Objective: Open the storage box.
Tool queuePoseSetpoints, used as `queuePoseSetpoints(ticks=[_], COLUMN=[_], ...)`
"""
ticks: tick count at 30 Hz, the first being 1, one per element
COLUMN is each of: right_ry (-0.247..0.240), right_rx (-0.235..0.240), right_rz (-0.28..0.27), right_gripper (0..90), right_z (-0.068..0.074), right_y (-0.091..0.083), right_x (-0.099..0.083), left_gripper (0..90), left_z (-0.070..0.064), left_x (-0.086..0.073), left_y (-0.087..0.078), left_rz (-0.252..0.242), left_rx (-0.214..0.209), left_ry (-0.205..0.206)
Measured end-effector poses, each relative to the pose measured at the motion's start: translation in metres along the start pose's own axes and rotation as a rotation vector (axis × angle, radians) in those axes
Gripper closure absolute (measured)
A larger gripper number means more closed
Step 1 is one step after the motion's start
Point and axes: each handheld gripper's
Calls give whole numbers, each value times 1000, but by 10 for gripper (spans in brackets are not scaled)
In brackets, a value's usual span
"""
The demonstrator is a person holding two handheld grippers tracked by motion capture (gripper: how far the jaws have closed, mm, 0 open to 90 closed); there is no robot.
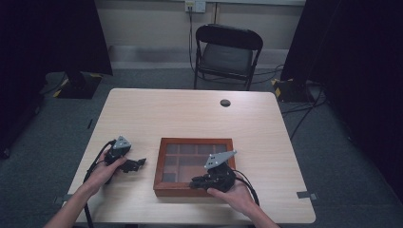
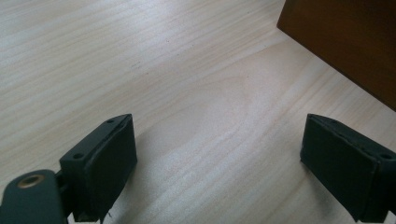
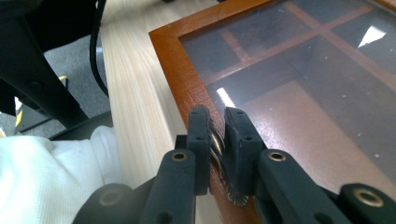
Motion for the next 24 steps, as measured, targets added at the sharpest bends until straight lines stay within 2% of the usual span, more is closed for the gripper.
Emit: queuePoseSetpoints(ticks=[24], right_ry=[-4], right_rx=[-1], right_rz=[-37], right_gripper=[814], right_z=[1], right_y=[-14], right_x=[11], left_gripper=[99], left_z=[0], left_x=[0], left_y=[0], left_rz=[1], left_rx=[1], left_ry=[2])
Point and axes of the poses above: each handheld gripper's, and its own axes: y roughly forward along the jaws, x roughly out of its top, z roughly to its left, and after that the axes turned 10 degrees about z, right-handed
